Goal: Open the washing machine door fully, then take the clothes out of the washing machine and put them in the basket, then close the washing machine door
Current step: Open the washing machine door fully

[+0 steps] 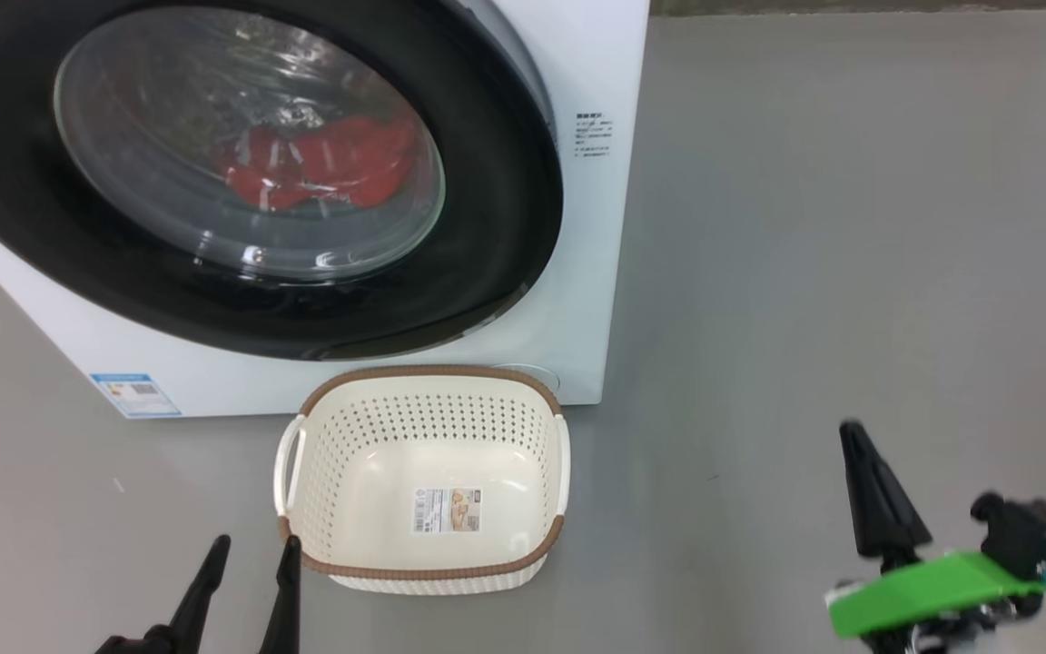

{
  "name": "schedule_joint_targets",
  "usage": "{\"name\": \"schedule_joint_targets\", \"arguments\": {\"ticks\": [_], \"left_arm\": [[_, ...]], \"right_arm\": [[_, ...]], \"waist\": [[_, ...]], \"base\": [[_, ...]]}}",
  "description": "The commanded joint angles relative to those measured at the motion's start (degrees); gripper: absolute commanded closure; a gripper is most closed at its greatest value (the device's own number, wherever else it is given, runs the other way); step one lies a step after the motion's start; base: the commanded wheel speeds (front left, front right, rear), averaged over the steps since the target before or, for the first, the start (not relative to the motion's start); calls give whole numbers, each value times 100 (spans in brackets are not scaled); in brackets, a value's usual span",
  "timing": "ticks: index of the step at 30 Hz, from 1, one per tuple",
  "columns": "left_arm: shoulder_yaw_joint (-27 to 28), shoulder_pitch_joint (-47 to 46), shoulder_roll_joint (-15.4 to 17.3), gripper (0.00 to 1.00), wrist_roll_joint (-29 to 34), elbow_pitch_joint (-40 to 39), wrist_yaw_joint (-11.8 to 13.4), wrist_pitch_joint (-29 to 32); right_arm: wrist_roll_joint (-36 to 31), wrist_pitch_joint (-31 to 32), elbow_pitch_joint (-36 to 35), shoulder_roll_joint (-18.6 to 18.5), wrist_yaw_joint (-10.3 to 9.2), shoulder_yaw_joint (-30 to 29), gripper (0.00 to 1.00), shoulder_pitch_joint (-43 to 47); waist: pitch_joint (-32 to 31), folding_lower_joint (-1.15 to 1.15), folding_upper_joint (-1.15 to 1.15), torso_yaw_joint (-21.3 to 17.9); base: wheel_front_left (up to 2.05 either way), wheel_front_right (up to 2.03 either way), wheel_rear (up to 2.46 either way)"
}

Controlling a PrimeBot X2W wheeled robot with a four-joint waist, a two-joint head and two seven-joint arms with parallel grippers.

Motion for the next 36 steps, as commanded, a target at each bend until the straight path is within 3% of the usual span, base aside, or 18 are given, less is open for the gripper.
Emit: {"name": "schedule_joint_targets", "arguments": {"ticks": [1, 16, 23, 28, 32, 36], "left_arm": [[164, -240, 43, 0, -39, -162, -33, -70], [-187, -623, 8, 0, -146, -222, -33, -70], [-427, -848, -3, 0, -238, -200, -33, -70], [-568, -1040, -10, 0, -314, -162, -33, -70], [-698, -1227, -32, 0, -393, -123, -33, -70], [-768, -1312, -48, 0, -439, -87, -33, -70]], "right_arm": [[160, -67, -165, -66, 3, 184, 100, -384], [1238, -67, -138, -71, 3, 286, 100, -2500], [1744, -67, 180, -377, 3, 554, 100, -3449], [2573, 64, 572, -620, 3, 803, 100, -4111], [3482, 475, 890, -883, 3, 975, 100, -4708], [3970, 883, 1003, -1046, 3, 1141, 100, -4982]], "waist": [[48, 0, 0, 58], [522, 0, 0, 555], [835, 0, 0, 859], [1067, 0, 0, 1087], [1275, 0, 0, 1317], [1377, 0, 0, 1445]], "base": [[0, 0, 0], [0, 0, 0], [0, 0, 0], [0, 0, 0], [0, 0, 0], [0, 0, 0]]}}
